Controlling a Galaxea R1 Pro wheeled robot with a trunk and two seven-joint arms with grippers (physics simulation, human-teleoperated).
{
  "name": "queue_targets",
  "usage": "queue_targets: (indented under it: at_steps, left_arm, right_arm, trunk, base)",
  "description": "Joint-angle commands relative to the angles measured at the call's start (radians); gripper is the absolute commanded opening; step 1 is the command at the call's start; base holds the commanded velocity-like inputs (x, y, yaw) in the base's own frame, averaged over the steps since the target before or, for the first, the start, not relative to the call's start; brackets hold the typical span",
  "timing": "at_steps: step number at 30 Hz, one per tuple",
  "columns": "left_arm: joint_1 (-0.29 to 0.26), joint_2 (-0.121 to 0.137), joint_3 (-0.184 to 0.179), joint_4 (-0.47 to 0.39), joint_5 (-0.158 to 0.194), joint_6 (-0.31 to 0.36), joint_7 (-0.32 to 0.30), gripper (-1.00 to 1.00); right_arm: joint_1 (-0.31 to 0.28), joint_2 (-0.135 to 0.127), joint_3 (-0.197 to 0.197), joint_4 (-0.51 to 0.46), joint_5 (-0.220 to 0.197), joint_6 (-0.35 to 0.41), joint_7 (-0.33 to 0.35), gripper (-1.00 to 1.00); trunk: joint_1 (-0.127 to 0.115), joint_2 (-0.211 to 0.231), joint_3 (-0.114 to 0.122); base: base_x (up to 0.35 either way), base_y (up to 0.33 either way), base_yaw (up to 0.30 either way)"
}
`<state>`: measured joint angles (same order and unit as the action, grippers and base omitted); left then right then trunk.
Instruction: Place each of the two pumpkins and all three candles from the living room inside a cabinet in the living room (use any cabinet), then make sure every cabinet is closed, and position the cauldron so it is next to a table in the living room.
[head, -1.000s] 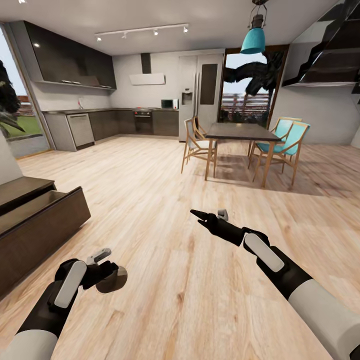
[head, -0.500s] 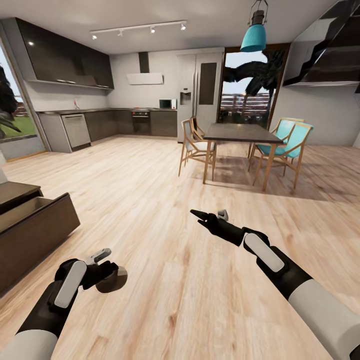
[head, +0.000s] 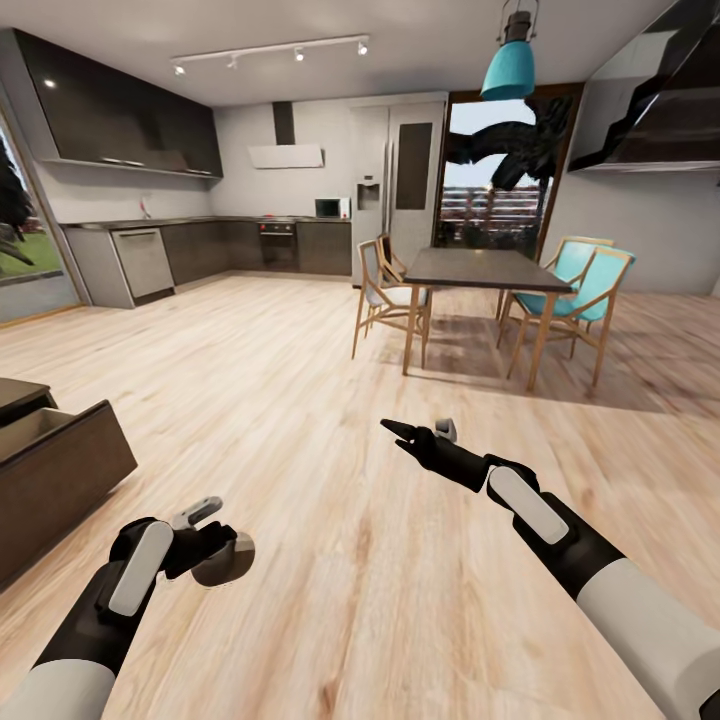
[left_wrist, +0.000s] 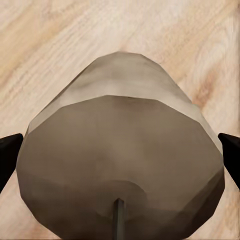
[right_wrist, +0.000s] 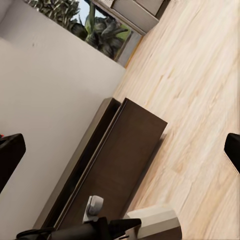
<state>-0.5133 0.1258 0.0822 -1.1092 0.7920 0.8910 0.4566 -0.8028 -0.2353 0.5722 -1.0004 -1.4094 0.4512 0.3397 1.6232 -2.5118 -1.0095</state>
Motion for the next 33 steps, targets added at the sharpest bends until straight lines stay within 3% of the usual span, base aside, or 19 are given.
queue_targets:
  at_steps: [1, 26, 33]
  left_arm:
    - [-0.001, 0.0, 0.0, -0.001, 0.011, 0.002, 0.01, -1.0]
    - [-0.001, 0.0, 0.001, 0.0, 0.011, 0.002, 0.01, -1.0]
    - [-0.001, 0.0, 0.001, -0.001, 0.012, 0.002, 0.008, -1.0]
  right_arm:
    - [-0.001, -0.001, 0.002, 0.0, -0.006, 0.002, 0.001, 1.0]
    - [-0.001, -0.005, 0.001, -0.001, -0.006, 0.003, 0.001, 1.0]
    - [-0.001, -0.005, 0.001, -0.001, -0.006, 0.003, 0.001, 1.0]
  trunk:
    - [0.0, 0.0, -0.001]
    - [0.0, 0.0, -0.001]
    - [0.0, 0.0, -0.001]
  base:
    - [0.329, -0.012, 0.0]
    - [0.332, -0.001, 0.024]
    - [0.081, 0.0, 0.072]
